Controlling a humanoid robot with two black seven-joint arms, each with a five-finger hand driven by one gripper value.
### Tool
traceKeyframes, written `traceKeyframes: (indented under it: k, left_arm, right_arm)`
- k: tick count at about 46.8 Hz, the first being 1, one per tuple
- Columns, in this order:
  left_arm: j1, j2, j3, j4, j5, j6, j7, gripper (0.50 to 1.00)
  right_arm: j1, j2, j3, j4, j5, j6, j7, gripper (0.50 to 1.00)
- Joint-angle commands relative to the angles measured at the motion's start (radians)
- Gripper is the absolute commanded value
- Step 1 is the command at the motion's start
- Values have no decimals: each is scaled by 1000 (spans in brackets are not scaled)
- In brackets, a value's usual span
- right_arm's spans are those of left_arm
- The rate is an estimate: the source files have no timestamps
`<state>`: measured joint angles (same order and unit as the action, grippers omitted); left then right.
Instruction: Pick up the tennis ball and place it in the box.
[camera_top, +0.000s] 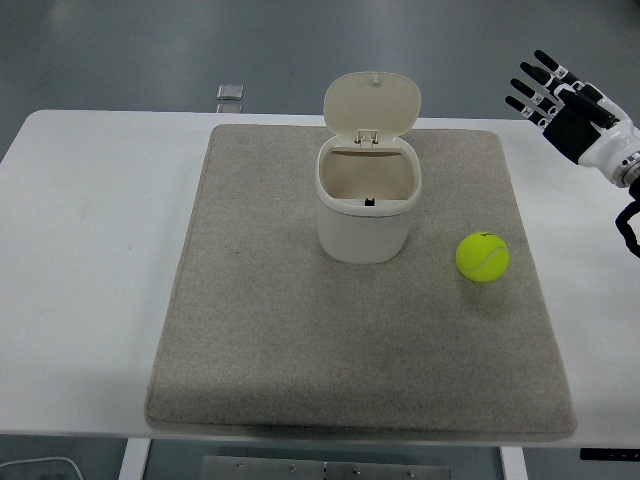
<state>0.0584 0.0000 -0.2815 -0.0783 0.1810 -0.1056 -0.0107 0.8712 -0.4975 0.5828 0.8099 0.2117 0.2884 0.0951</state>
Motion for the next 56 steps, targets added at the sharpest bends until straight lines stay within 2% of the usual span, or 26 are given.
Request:
traceKeyframes:
  k: [1, 39, 56]
  left_arm:
    - [0, 0, -1, 0, 0, 1, 0, 992]
    - [-5, 0, 1, -5, 0, 0, 0, 992]
    - [-5, 0, 1, -5, 0, 0, -2, 992]
  right_arm:
    - [0, 1, 0, 0, 0, 0, 0, 911]
    - [2, -7, -1, 0, -23, 2, 5, 911]
    - [2, -52, -3, 0, -143, 34, 11, 911]
